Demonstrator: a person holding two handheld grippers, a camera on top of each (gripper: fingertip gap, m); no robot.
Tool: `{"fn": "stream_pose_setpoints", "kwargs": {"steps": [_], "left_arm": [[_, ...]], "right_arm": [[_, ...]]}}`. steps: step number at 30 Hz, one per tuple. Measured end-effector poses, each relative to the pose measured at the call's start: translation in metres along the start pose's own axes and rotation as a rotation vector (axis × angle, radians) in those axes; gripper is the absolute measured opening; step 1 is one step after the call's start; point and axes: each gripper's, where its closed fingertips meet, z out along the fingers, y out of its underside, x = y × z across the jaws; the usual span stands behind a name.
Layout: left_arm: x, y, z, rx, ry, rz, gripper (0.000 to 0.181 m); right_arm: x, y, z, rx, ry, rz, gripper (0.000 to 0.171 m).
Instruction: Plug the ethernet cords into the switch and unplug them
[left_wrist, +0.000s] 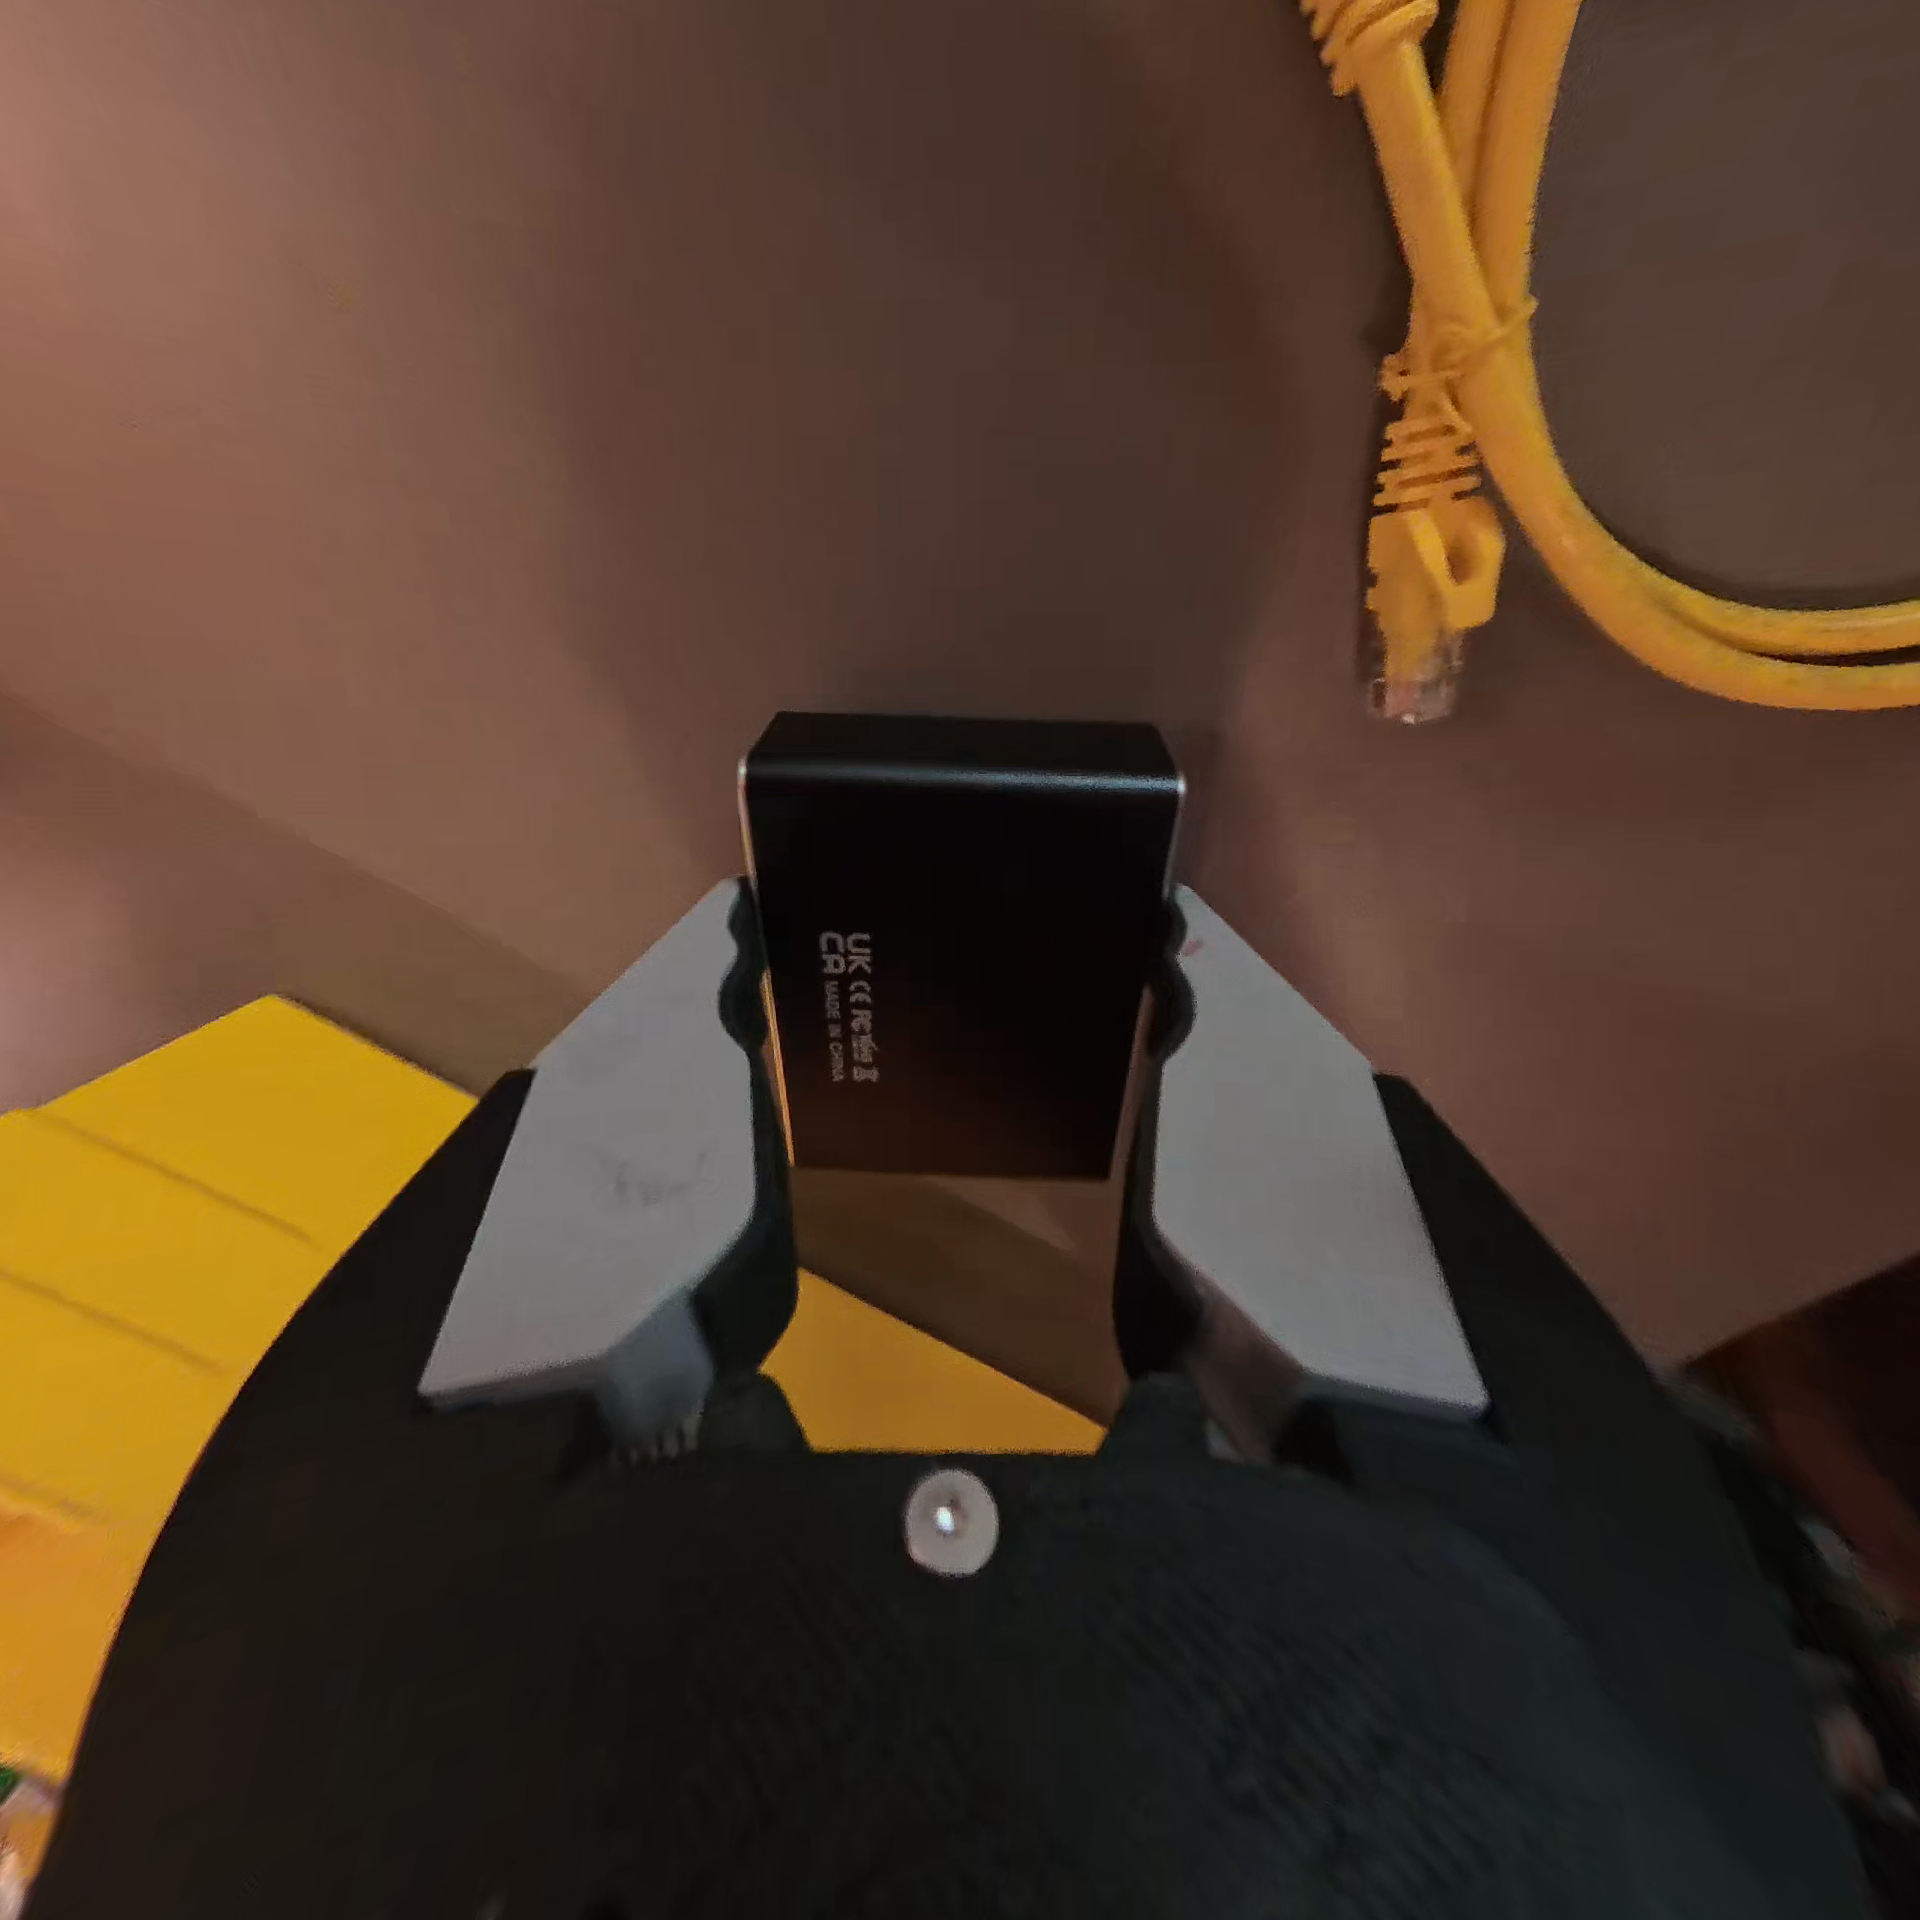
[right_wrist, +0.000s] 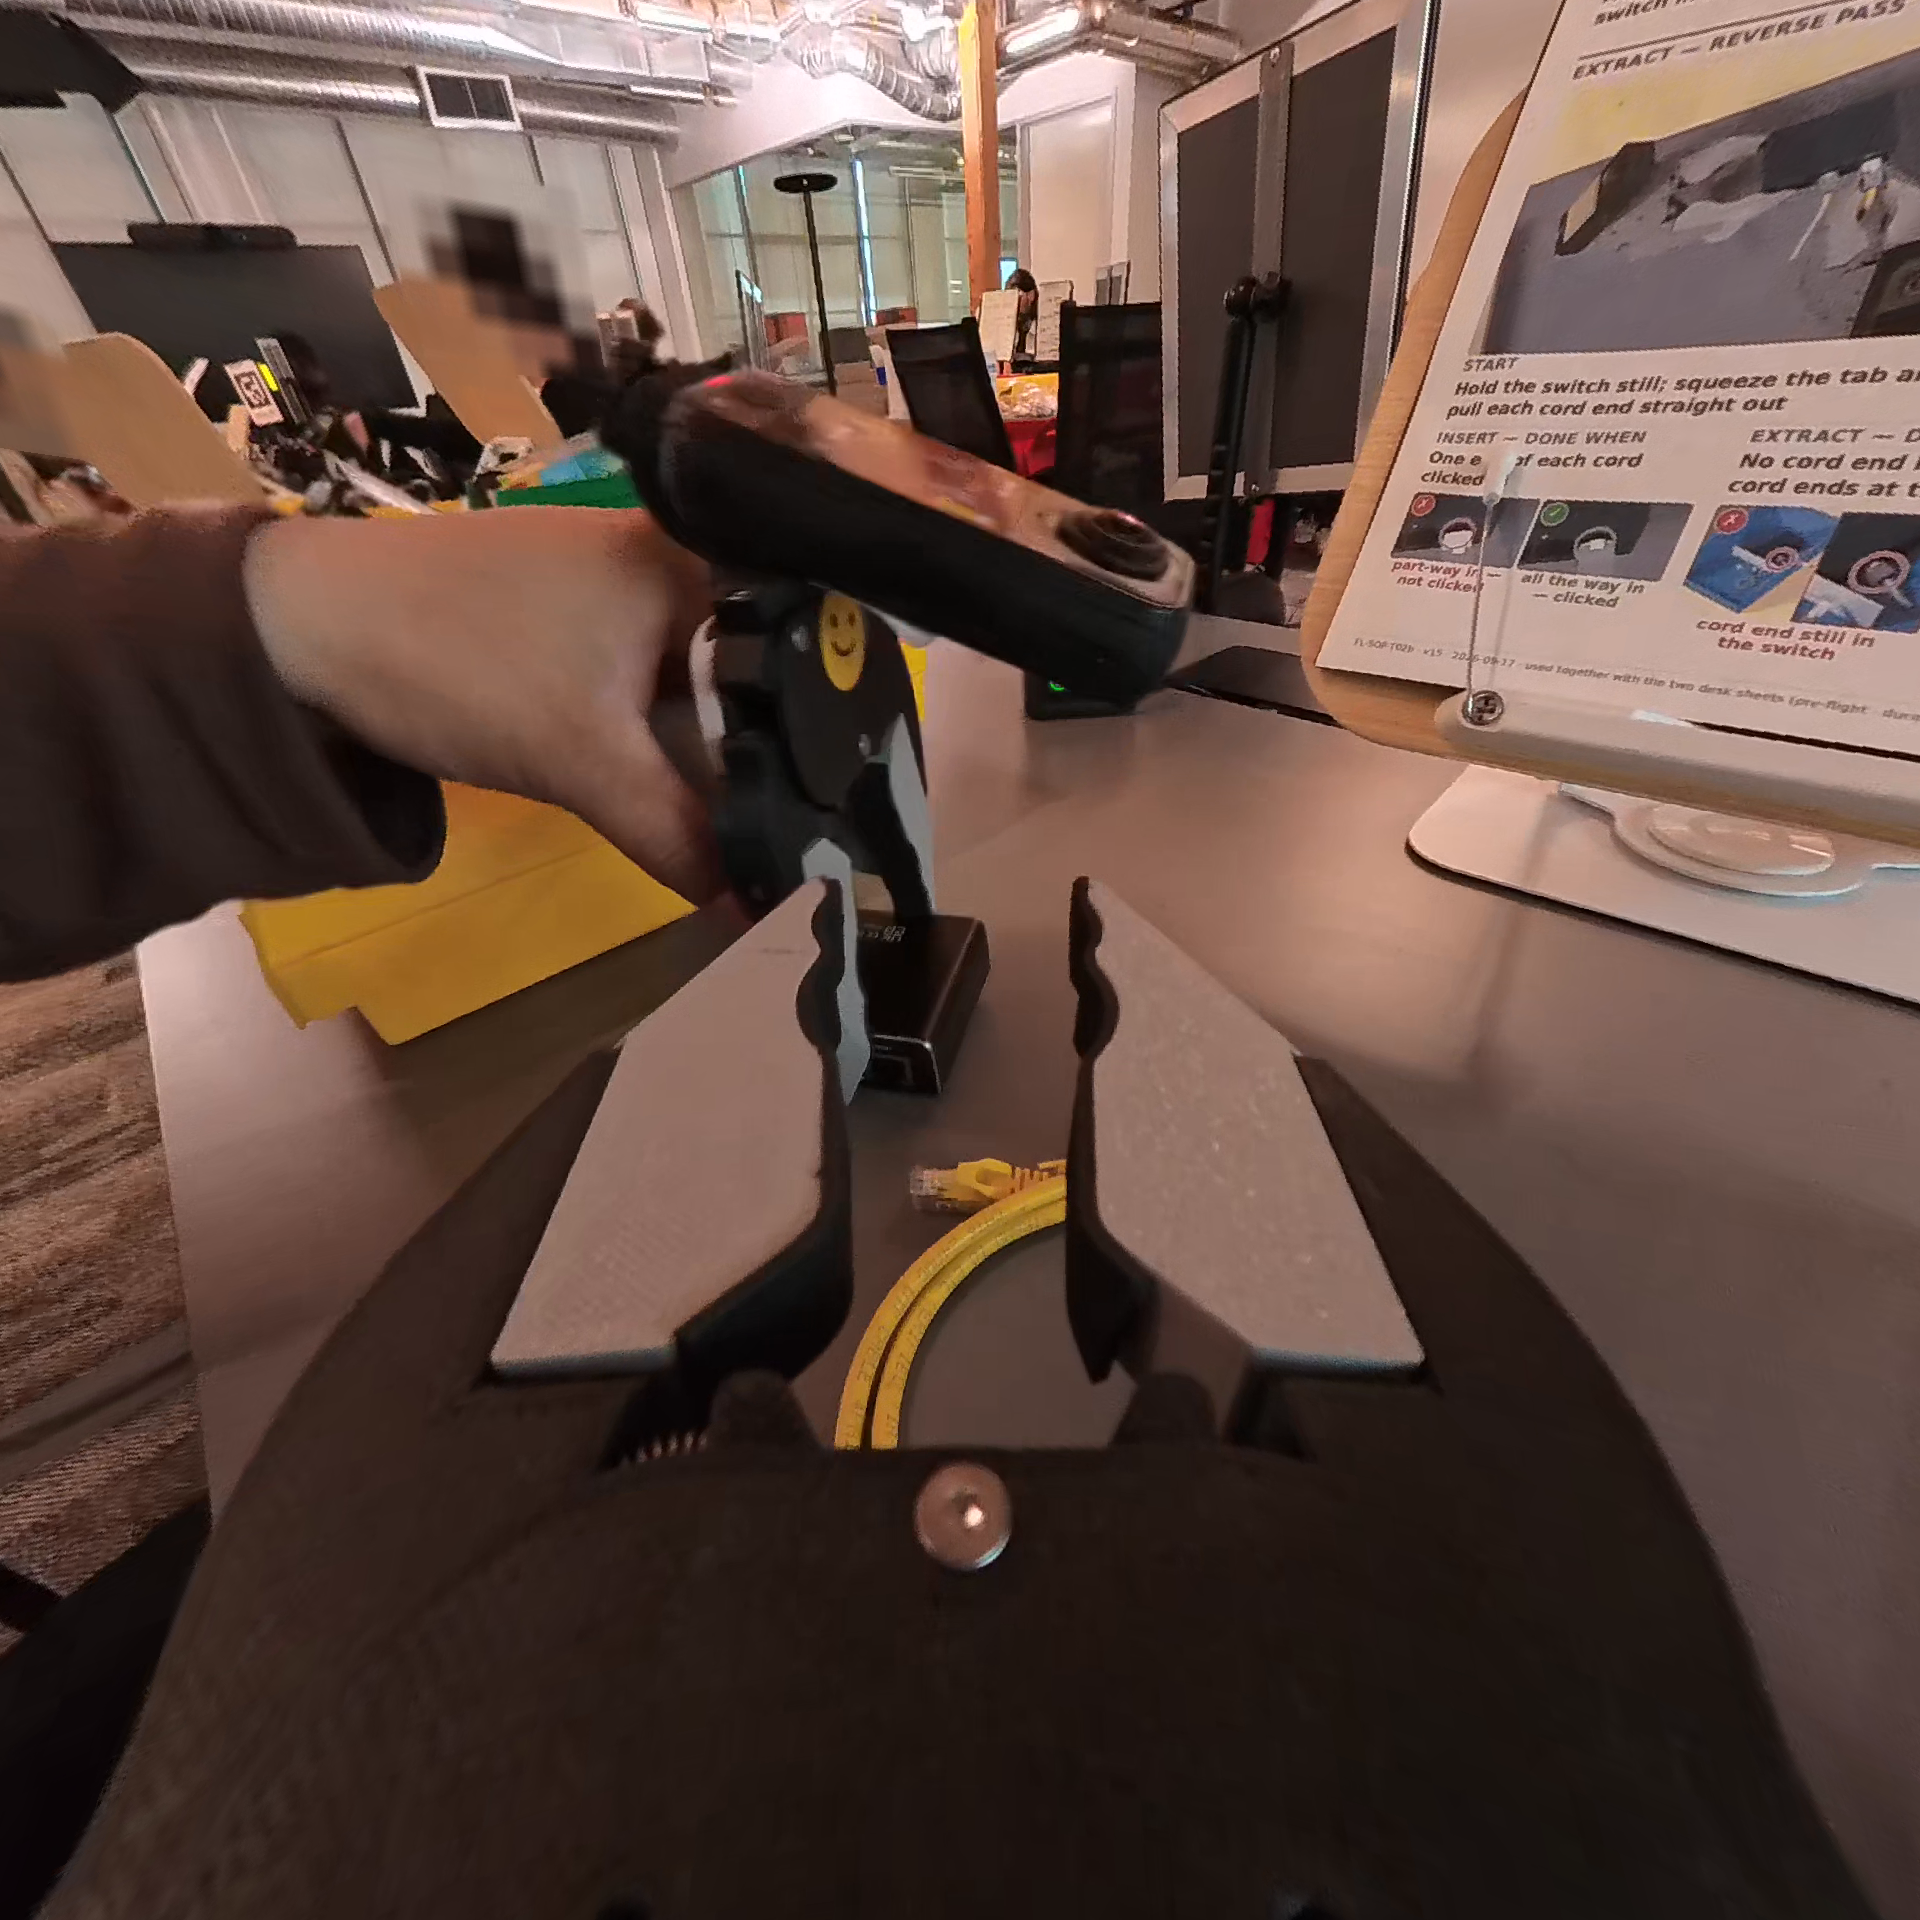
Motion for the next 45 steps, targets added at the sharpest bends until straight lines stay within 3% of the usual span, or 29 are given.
{"fn": "stream_pose_setpoints", "kwargs": {"steps": [3, 6, 10, 15, 17, 21, 25, 28, 31, 37, 40, 43, 45], "left_arm": [[-0.008, -0.009, -0.020, 0.156, -0.120, -0.028, 0.073], [-0.002, -0.033, -0.065, 0.514, -0.108, -0.136, 0.073], [0.012, -0.043, -0.125, 0.982, 0.073, -0.326, 0.073], [0.026, -0.033, -0.157, 1.295, 0.409, -0.503, 0.073], [0.039, -0.035, -0.153, 1.312, 0.473, -0.519, 0.073], [0.060, -0.043, -0.141, 1.303, 0.380, -0.487, 0.073], [0.074, -0.048, -0.141, 1.309, 0.395, -0.457, 0.073], [0.072, -0.039, -0.136, 1.230, 0.310, -0.350, 0.074], [0.074, -0.018, -0.125, 1.093, 0.223, -0.204, 0.072], [0.061, 0.021, -0.118, 0.917, -0.121, 0.045, 0.071], [0.076, 0.021, -0.118, 0.898, -0.237, 0.217, 0.070], [0.104, 0.010, -0.106, 0.899, -0.262, 0.373, 0.051], [0.105, 0.001, -0.091, 0.845, -0.313, 0.392, 0.048]], "right_arm": [[0.002, 0.000, 0.000, -0.001, -0.006, 0.026, 0.041], [0.001, 0.002, 0.001, -0.005, -0.028, 0.045, 0.044], [-0.020, 0.003, 0.004, -0.007, -0.145, 0.043, 0.066], [-0.037, 0.020, 0.014, -0.096, -0.148, -0.075, 0.074], [-0.046, 0.022, 0.016, -0.107, -0.165, -0.112, 0.077], [-0.055, 0.018, 0.014, -0.076, -0.170, -0.182, 0.076], [-0.047, 0.016, 0.008, -0.076, -0.110, -0.241, 0.052], [-0.039, 0.019, 0.006, -0.114, -0.063, -0.291, 0.032], [-0.045, 0.020, 0.005, -0.122, -0.109, -0.322, 0.030], [-0.071, 0.030, 0.000, -0.150, -0.289, -0.495, 0.029], [-0.072, 0.035, -0.010, -0.156, -0.336, -0.666, 0.029], [-0.077, 0.039, -0.020, -0.176, -0.456, -0.614, 0.029], [-0.082, 0.041, -0.024, -0.188, -0.502, -0.596, 0.029]]}}
